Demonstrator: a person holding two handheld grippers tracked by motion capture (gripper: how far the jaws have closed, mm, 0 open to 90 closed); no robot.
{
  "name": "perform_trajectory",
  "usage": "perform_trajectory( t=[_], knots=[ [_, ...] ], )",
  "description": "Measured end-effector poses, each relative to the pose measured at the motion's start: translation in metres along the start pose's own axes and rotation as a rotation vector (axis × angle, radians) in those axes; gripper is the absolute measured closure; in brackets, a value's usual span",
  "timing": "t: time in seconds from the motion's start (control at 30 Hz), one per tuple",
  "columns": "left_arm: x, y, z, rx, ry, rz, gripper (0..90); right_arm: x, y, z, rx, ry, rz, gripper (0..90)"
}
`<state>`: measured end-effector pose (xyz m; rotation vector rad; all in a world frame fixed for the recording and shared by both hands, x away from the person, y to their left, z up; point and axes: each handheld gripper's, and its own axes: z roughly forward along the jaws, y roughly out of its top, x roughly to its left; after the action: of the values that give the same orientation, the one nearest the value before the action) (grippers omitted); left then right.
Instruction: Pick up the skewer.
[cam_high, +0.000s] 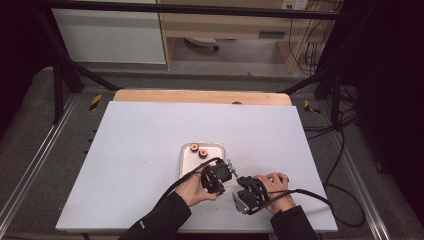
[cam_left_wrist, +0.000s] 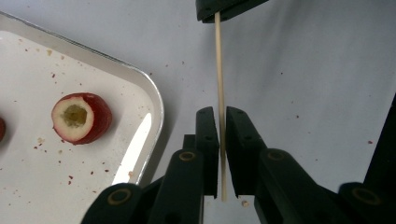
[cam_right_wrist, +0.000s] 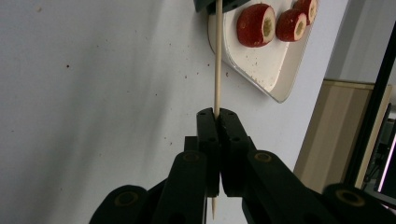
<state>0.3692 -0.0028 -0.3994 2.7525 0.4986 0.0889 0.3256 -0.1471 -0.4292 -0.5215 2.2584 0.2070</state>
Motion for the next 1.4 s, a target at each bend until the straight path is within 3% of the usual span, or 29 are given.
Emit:
perform_trajectory(
  t=[0.17,0.33,0.5,0.53,0.6,0.63,0.67,0.73,0.9,1.13,1.2,1.4],
  knots=[
    [0.000,0.003,0.003,0.017,-0.002,-0.007,87.6,-0.001,0.002,-0.001,0.011,-0.001,-0.031,89.2],
    [0.000,0.003,0.004,0.038,0.003,-0.011,88.2,0.000,0.003,-0.001,0.010,-0.003,-0.025,89.2],
    [-0.002,0.002,0.004,0.028,0.021,-0.002,88.5,-0.001,0.003,0.000,-0.004,-0.005,-0.026,88.6],
    [-0.002,0.001,0.004,0.023,0.025,-0.002,88.5,0.000,0.004,-0.001,0.010,0.002,0.010,88.2],
    [-0.002,0.000,0.003,0.012,0.027,0.000,88.6,-0.002,0.003,-0.001,-0.006,0.001,0.025,86.5],
    [-0.003,-0.001,0.003,0.008,0.031,0.001,88.6,-0.003,0.001,-0.002,-0.021,0.005,0.070,82.9],
    [-0.003,-0.002,0.003,0.005,0.033,0.001,88.6,-0.003,0.001,-0.002,-0.021,0.005,0.070,82.9],
    [-0.003,-0.005,0.002,-0.001,0.040,-0.001,88.6,-0.004,-0.003,-0.003,-0.029,0.008,0.115,77.1],
    [-0.002,-0.015,0.000,-0.027,0.053,-0.018,88.5,-0.008,-0.017,-0.006,-0.055,0.020,0.281,63.2],
    [0.001,-0.032,-0.002,-0.054,0.062,-0.053,88.6,-0.007,-0.037,-0.005,-0.084,0.054,0.559,46.3],
    [0.003,-0.037,-0.002,-0.079,0.055,-0.047,88.5,-0.008,-0.042,-0.003,-0.084,0.058,0.629,42.3],
    [0.004,-0.053,-0.007,-0.134,0.058,-0.113,88.6,-0.006,-0.054,-0.001,-0.090,0.096,0.846,31.3]
  ],
)
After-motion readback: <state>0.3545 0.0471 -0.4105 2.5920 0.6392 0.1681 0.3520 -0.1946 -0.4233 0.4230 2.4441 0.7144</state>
